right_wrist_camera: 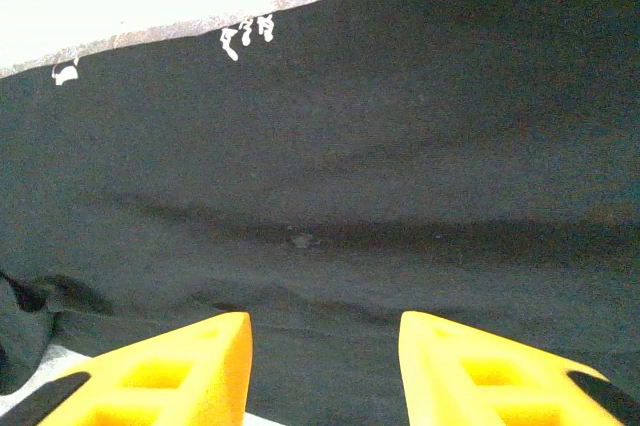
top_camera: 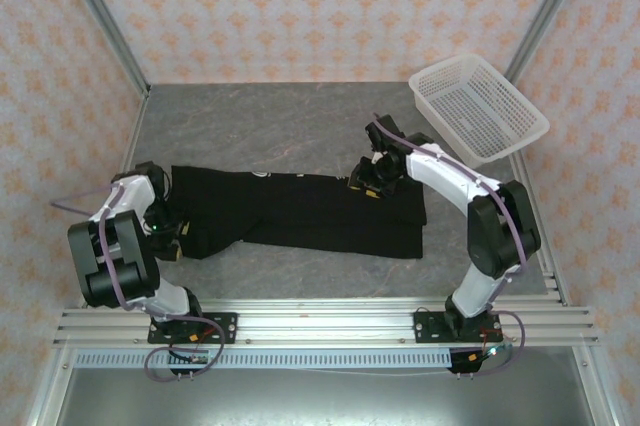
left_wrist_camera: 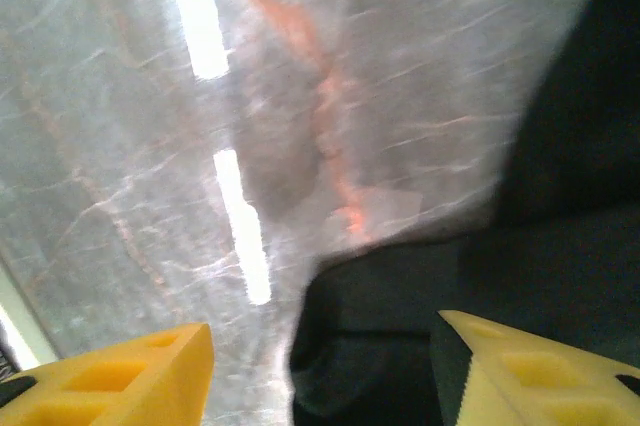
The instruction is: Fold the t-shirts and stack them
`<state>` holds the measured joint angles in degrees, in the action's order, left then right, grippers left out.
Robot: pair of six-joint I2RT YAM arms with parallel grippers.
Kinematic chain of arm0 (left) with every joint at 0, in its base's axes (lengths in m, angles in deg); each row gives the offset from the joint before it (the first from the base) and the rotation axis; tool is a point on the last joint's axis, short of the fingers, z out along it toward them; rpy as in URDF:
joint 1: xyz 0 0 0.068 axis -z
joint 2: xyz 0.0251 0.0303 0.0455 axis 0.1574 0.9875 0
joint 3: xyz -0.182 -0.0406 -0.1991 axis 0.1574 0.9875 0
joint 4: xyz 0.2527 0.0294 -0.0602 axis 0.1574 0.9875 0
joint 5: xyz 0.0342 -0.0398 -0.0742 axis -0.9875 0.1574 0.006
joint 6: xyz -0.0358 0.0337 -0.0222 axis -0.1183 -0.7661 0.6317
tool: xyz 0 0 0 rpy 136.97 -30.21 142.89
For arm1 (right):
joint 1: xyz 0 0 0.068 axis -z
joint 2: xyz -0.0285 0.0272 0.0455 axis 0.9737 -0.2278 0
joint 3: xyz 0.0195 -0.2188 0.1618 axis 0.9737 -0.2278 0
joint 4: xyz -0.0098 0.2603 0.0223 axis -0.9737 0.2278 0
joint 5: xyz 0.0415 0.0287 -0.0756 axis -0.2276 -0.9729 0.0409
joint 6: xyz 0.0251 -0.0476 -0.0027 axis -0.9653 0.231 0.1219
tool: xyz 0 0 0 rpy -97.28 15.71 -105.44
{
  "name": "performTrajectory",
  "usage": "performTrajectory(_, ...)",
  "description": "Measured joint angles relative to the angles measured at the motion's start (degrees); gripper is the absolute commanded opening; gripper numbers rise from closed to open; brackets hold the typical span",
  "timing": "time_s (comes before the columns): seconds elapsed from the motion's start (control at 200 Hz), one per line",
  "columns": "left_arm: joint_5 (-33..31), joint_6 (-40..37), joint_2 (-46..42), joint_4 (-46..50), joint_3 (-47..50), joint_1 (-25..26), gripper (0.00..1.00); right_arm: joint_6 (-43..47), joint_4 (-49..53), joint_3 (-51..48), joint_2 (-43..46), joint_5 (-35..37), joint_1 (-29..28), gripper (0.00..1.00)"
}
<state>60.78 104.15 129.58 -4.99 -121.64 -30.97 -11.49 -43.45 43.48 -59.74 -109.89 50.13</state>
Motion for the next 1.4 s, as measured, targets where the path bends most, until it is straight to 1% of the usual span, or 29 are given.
performTrajectory(0.18,1.11,1.7,-0.5,-0.28,3.37,0.0,0.61,0.44,0.0,0.0,-0.02,-0.83,0.0,0.43)
performTrajectory(0.245,1.77,2.49,-0.5,-0.85,4.33,0.02,0.59,0.5,-0.02,-0.02,0.0,-1.05,0.0,0.43)
performTrajectory(0.29,2.08,2.95,-0.46,-1.25,4.79,0.02,0.56,0.63,-0.02,-0.02,-0.02,-1.18,0.0,0.43)
performTrajectory(0.37,2.32,4.0,0.28,-2.16,5.03,0.04,0.45,0.85,-0.02,-0.15,-0.02,-1.25,0.0,0.43)
performTrajectory(0.495,3.28,4.26,2.1,-4.02,4.72,0.13,0.12,1.07,-0.11,-0.63,-0.02,-1.22,0.2,0.42)
performTrajectory(0.585,3.17,4.87,2.14,-5.11,4.63,0.2,0.0,1.03,-0.11,-1.33,-0.02,-0.87,0.87,0.43)
performTrajectory(0.651,2.89,4.87,1.4,-5.18,4.57,0.2,0.0,0.37,-0.15,-2.43,0.13,0.59,1.84,0.43)
performTrajectory(0.736,2.49,5.05,-0.26,-5.33,4.5,0.17,0.0,-1.29,0.17,-5.2,1.2,3.23,3.91,0.47)
performTrajectory(0.876,1.55,4.81,-2.86,-4.5,2.82,0.24,0.0,-5.49,1.11,-12.68,6.32,7.3,11.41,0.5)
performTrajectory(0.946,1.33,4.59,-3.89,-4.39,1.75,0.24,0.0,-6.86,1.75,-14.51,7.8,9.01,15.02,0.5)
performTrajectory(1.016,1.27,4.37,-4.85,-4.37,1.16,0.24,0.0,-8.39,1.53,-15.98,8.26,9.46,17.38,0.51)
performTrajectory(1.116,1.29,3.69,-5.4,-4.17,1.09,0.24,0.0,-10.64,0.81,-18.86,8.26,9.53,19.61,0.53)
performTrajectory(1.271,1.44,2.43,-5.42,-4.2,1.11,0.24,0.0,-12.76,0.46,-21.42,8.26,9.55,21.0,0.53)
performTrajectory(1.291,1.44,2.16,-5.4,-4.2,1.11,0.24,0.05,-12.96,0.31,-21.51,8.26,9.55,21.07,0.53)
performTrajectory(1.366,1.53,1.49,-5.22,-4.04,1.11,0.24,0.31,-13.4,-0.39,-21.62,8.24,9.55,21.27,0.52)
performTrajectory(1.401,1.6,1.01,-5.18,-3.78,1.11,0.24,0.4,-13.46,-0.66,-21.62,8.24,9.55,21.29,0.52)
